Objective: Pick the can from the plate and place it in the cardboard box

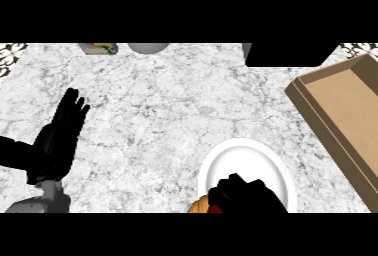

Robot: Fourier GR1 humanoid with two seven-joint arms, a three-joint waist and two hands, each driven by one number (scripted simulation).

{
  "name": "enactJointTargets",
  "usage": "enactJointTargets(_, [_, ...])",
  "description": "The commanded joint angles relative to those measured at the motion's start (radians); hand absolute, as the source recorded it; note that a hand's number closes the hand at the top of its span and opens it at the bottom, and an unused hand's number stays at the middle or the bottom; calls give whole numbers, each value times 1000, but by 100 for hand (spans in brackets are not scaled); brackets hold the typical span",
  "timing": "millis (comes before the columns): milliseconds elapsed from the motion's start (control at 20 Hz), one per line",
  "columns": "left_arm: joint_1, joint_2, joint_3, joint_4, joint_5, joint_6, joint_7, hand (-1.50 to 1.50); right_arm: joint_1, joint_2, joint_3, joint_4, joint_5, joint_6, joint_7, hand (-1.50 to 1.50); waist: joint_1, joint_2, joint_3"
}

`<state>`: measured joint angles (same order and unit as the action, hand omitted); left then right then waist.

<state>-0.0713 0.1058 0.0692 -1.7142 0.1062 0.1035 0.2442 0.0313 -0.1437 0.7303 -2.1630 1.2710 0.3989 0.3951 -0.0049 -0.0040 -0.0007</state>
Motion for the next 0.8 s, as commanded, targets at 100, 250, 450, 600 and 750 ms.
enactJointTargets(100, [-48, 17, 26, 62, 9, -14, -19, 0, -44, 139, 11, -105, -3, -63, 175, 150, 0, 4, 0])
enactJointTargets(250, [-30, -14, 8, 82, -12, 4, -54, 0, -52, 141, -54, -248, 28, -26, 226, 150, -6, 3, 0])
enactJointTargets(450, [-49, 10, 23, 55, 19, -23, -18, 0, -180, 143, -179, -295, 19, 36, 334, 150, 4, 4, 0])
enactJointTargets(600, [-66, 21, 40, 42, 14, -4, 8, 0, -202, 136, -354, -366, -55, 127, 312, 150, 1, 4, 1])
enactJointTargets(750, [-58, 15, 32, 78, 18, -26, -24, 0, -298, 144, -577, -244, -151, 100, 247, 150, 6, 8, 1])
